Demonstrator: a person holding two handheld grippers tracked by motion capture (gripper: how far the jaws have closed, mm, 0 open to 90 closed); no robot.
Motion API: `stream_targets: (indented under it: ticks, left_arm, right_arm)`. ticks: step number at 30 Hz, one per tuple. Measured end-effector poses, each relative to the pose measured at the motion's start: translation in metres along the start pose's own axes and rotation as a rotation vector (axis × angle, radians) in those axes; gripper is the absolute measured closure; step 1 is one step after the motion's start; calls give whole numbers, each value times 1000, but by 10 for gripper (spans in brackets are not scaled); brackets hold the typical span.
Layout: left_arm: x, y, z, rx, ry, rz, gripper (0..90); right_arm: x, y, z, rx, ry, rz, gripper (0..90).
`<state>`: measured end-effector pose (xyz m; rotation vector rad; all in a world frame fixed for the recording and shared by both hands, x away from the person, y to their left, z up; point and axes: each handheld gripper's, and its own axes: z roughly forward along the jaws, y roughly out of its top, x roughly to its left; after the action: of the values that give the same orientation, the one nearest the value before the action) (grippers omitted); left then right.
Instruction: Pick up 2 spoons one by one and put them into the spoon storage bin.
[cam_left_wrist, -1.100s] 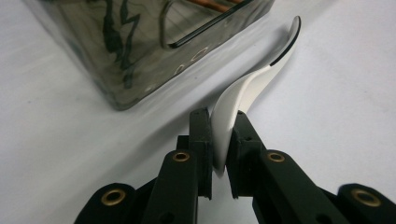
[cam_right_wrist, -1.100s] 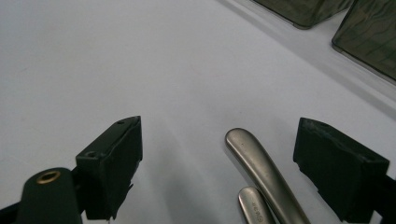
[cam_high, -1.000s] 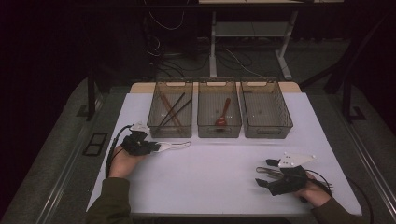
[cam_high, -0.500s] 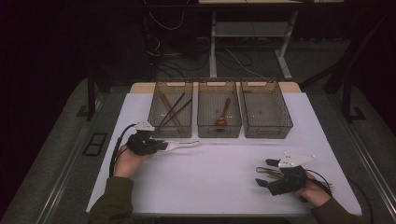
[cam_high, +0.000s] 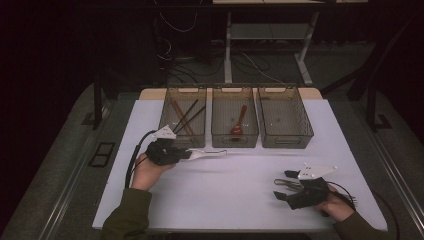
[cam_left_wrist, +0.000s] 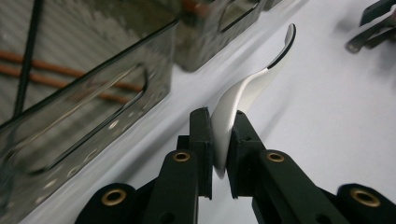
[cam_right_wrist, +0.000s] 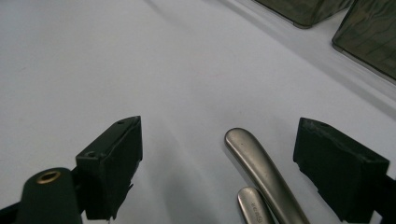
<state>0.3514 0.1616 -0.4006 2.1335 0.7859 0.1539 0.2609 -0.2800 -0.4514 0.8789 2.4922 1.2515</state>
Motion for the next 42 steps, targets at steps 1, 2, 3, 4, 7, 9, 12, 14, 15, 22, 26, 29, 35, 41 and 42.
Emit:
stream_targets:
  ticks: [1, 2, 3, 4, 7, 9, 12, 14, 15, 22, 26, 29, 35, 41, 42]
  left_arm:
    - [-1, 2, 1, 3, -3, 12, 814]
    - [-3, 4, 2, 0, -5, 12, 814]
    - [-4, 5, 3, 1, -6, 16, 814]
    - [-5, 7, 5, -4, -13, 19, 814]
    - [-9, 11, 8, -4, -24, 20, 814]
    - [-10, 15, 10, -4, -29, 27, 815]
    - [-13, 21, 14, -12, -34, 44, 815]
    - [-15, 26, 16, -19, -33, 50, 815]
    - [-16, 29, 17, -22, -34, 53, 815]
    - [-18, 43, 30, -32, -42, 67, 816]
    - [-19, 52, 35, -41, -38, 73, 816]
    - [-19, 62, 39, -50, -28, 86, 815]
    - [-17, 85, 47, -45, -8, 125, 815]
    - [-11, 100, 56, -37, 19, 128, 815]
    - [-9, 103, 57, -26, 21, 134, 815]
  right_arm:
    - [0, 0, 0, 0, 0, 0, 156]
    - [0, 0, 0, 0, 0, 0, 156]
    - [0, 0, 0, 0, 0, 0, 156]
    - [0, 0, 0, 0, 0, -1, 156]
    - [0, 0, 0, 0, -1, 0, 156]
    - [0, 0, 0, 0, 0, -1, 156]
    - [0, 0, 0, 1, -1, 1, 156]
    - [1, 0, 0, 1, -1, 0, 156]
    - [1, 0, 0, 1, -3, -1, 156]
    - [0, 0, 0, 1, -5, 1, 156]
    - [0, 0, 0, 1, -4, 2, 156]
    - [1, 0, -1, -1, -5, 5, 156]
    - [0, 0, -2, -5, -4, 4, 156]
    - [1, 0, -2, -6, -1, 4, 156]
    - [1, 0, -2, -5, -1, 4, 156]
